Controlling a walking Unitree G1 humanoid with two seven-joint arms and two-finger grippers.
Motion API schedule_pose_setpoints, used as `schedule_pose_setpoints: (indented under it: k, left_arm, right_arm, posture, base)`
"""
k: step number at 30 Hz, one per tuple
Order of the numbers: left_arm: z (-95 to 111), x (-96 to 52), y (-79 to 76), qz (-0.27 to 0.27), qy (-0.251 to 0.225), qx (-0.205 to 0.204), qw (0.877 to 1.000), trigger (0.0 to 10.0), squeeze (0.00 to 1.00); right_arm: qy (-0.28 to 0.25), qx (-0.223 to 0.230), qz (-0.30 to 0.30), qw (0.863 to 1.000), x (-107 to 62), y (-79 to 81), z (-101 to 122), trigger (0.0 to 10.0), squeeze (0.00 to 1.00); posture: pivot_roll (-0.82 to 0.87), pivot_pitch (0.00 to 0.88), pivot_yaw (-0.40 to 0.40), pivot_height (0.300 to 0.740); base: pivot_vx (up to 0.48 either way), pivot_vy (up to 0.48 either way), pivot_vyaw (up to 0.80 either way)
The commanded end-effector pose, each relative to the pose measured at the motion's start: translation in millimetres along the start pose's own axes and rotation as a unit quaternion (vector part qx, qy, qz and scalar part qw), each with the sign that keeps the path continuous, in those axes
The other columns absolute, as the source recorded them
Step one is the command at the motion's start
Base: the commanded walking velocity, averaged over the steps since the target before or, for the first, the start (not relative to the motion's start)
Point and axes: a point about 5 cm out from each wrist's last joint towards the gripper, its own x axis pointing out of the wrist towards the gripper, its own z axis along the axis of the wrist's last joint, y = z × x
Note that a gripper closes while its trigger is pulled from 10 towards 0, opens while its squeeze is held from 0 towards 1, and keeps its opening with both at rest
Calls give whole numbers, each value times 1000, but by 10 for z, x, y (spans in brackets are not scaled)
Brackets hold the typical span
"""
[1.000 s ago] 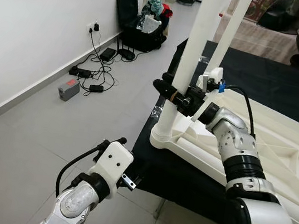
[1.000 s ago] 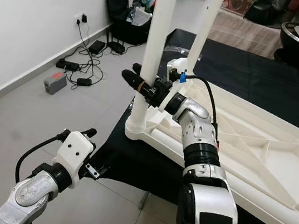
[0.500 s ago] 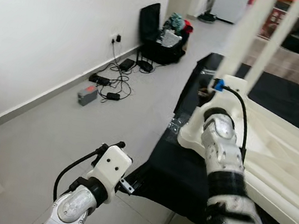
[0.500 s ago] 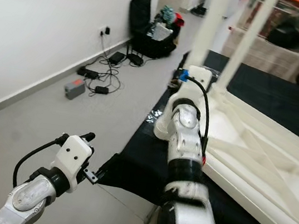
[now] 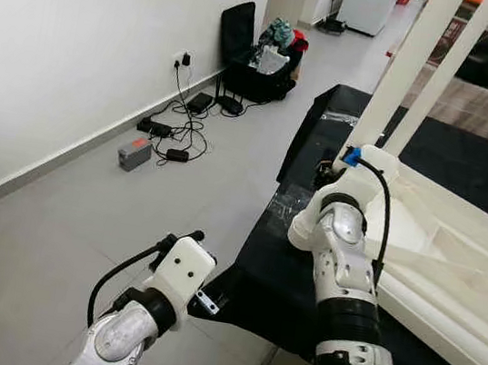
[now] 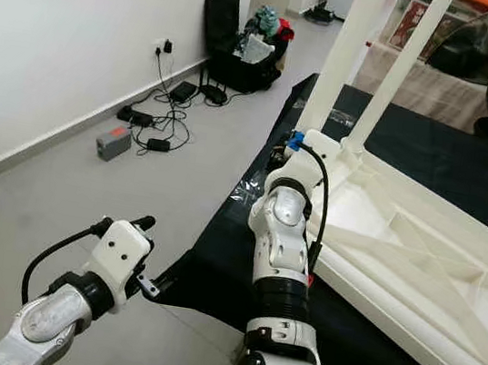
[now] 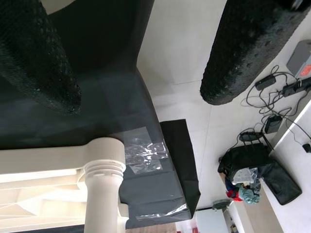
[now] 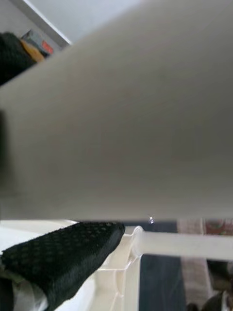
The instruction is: Building children table
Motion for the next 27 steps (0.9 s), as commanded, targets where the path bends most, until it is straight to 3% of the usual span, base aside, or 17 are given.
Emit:
schedule_pose_setpoints:
  k: [1,4,5,7,8,10,11,15,16,17,18,20,22,23,24,26,27]
  left_arm:
    - [-27,0,-18,-1,4,-1,1000,10000,0]
    - [-33,4,-18,-1,8,-1,1000,10000,0]
    - [-29,8,-23,-4,6,1,1000,10000,0]
    - [-29,9,-22,-5,6,1,1000,10000,0]
    - [-29,9,-21,-5,6,2,1000,10000,0]
    - [-29,9,-21,-5,6,2,1000,10000,0]
    - [-29,9,-22,-5,6,2,1000,10000,0]
    - [-30,4,-17,-3,5,3,1000,10000,0]
    - [-30,4,-17,-3,5,3,1000,10000,0]
    - [-31,4,-15,-3,6,3,1000,10000,0]
    - [-32,7,-17,-4,6,3,1000,10000,0]
    - [-32,7,-17,-4,6,3,1000,10000,0]
    - [-32,9,-18,-4,6,3,1000,10000,0]
    - [-32,9,-18,-4,6,3,1000,10000,0]
    - [-35,4,-19,-3,6,3,1000,10000,0]
    - [-36,3,-19,-2,6,2,1000,10000,0]
    - [-37,-1,-20,-2,6,2,1000,10000,0]
  right_arm:
    - [-15,-2,-17,1000,50,-147,56,10000,0]
    - [-32,11,16,999,151,-273,138,10000,0]
    - [11,94,145,985,229,-246,134,10000,0]
    - [13,118,196,973,244,-237,165,10000,0]
    - [19,126,290,948,225,-203,206,10000,0]
    - [19,126,290,948,225,-203,206,10000,0]
    - [21,124,319,939,212,-192,217,10000,0]
    - [32,136,511,848,41,-62,297,10000,0]
    - [32,136,511,848,41,-62,297,10000,0]
    - [33,137,533,834,20,-45,303,10000,0]
    - [44,116,599,791,-35,43,288,10000,0]
    - [44,116,599,791,-35,43,288,10000,0]
    - [52,102,632,766,-54,75,270,10000,0]
    - [52,102,632,766,-54,75,270,10000,0]
    - [85,34,639,763,-55,192,115,10000,0]
    - [97,4,642,760,-60,226,58,10000,0]
    - [106,-19,646,756,-71,247,14,4824,0]
  posture:
    - [117,106,-70,740]
    - [113,107,-72,740]
    - [120,107,-70,740]
    - [124,107,-74,740]
    - [123,107,-72,740]
    - [123,107,-72,740]
    - [123,107,-72,740]
    - [128,108,-72,740]
    - [128,108,-72,740]
    - [128,108,-72,740]
    - [130,107,-72,740]
    - [130,107,-72,740]
    - [130,107,-72,740]
    - [130,107,-72,740]
    - [133,106,-72,740]
    - [133,106,-72,740]
    - [134,105,-73,740]
  base:
    - [0,0,0]
    - [0,0,0]
    - [0,0,0]
    - [0,0,0]
    - [0,0,0]
    - [0,0,0]
    - [0,0,0]
    - [0,0,0]
    - [0,0,0]
    - [0,0,0]
    - [0,0,0]
    - [0,0,0]
    - [0,0,0]
    - [0,0,0]
    - [0,0,0]
    - [0,0,0]
    - [0,0,0]
